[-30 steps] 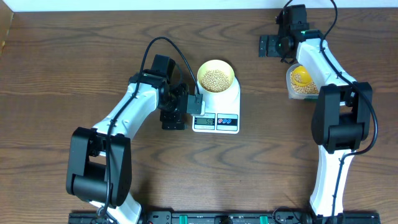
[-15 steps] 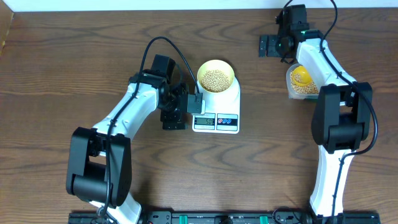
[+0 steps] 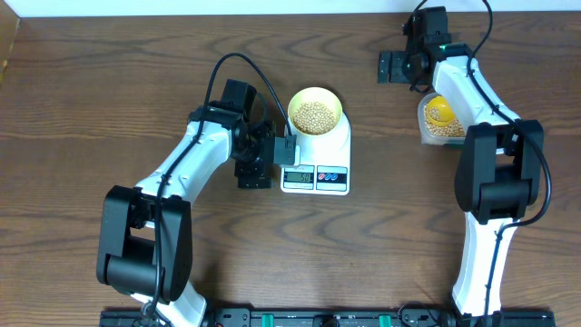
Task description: Scoop item into bowl and weigh 50g on scale
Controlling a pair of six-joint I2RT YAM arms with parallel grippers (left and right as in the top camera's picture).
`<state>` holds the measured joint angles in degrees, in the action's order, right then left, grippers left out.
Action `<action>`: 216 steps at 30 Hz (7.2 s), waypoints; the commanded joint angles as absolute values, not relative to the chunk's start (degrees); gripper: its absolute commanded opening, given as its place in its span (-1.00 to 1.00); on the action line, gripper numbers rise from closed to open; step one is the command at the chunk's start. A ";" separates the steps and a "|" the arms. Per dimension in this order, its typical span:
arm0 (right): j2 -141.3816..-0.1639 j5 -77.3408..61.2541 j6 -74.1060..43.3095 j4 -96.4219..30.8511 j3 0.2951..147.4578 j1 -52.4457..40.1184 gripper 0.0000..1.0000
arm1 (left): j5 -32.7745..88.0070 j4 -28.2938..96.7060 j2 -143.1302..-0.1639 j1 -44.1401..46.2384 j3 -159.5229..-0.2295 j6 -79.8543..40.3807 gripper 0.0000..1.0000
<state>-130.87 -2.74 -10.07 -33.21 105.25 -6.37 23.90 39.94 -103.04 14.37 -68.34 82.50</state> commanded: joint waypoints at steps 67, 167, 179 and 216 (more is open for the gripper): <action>-130.96 -2.04 -10.68 -33.19 105.19 -6.85 0.98 | 22.39 38.26 -101.80 14.55 -67.72 82.04 0.95; -117.71 2.76 -10.00 -44.01 105.19 -7.62 0.99 | 22.39 38.24 -101.80 14.55 -67.72 82.04 0.95; -105.14 3.11 -0.47 -39.62 103.33 -7.44 0.99 | 22.39 38.24 -101.80 14.55 -67.72 82.04 0.95; -41.58 2.15 -9.61 -4.97 21.39 -6.59 0.99 | 22.39 38.24 -101.80 14.55 -67.72 82.04 0.96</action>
